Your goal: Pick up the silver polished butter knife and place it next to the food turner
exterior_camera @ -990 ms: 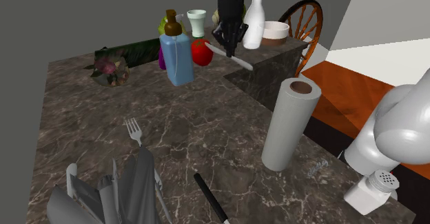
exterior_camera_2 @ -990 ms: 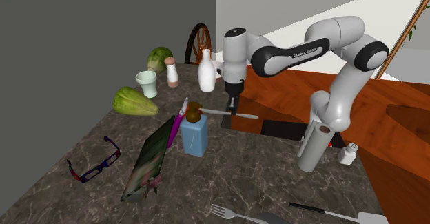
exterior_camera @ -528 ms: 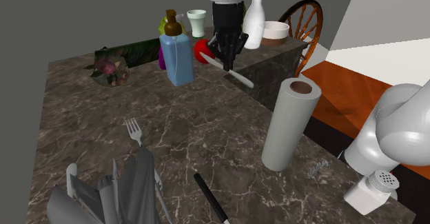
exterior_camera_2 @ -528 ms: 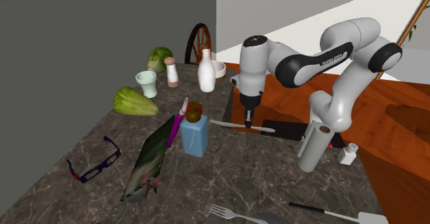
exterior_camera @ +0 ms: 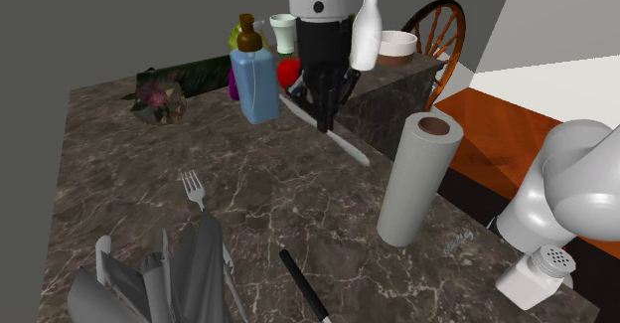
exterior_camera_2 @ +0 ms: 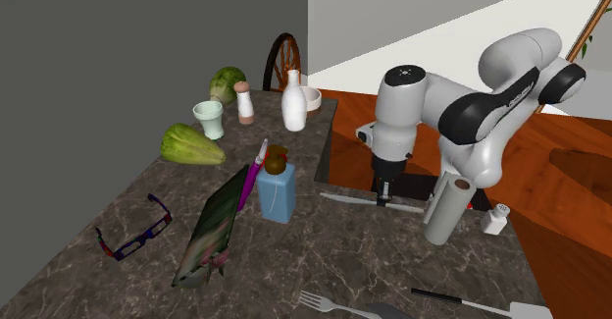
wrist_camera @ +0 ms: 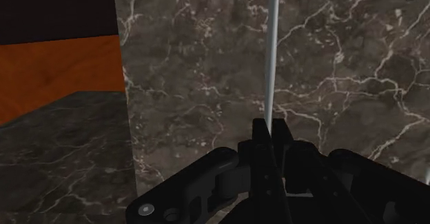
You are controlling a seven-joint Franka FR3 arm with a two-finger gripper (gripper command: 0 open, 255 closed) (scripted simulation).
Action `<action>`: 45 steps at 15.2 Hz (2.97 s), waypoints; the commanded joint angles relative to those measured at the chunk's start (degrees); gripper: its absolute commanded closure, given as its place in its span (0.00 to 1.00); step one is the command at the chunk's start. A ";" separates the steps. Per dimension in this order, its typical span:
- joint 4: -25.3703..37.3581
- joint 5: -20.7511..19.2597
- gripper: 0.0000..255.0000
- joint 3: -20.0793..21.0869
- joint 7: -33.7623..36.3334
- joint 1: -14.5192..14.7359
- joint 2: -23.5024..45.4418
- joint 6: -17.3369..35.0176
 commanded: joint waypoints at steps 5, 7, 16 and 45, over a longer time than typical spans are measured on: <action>1.18 2.11 1.00 5.48 8.08 2.97 -0.28 -0.47; 1.98 2.62 1.00 7.52 10.96 3.87 0.18 -0.43; -3.77 3.25 1.00 9.05 11.72 4.51 0.40 5.70; -3.27 3.08 0.00 8.92 11.58 4.35 0.63 5.38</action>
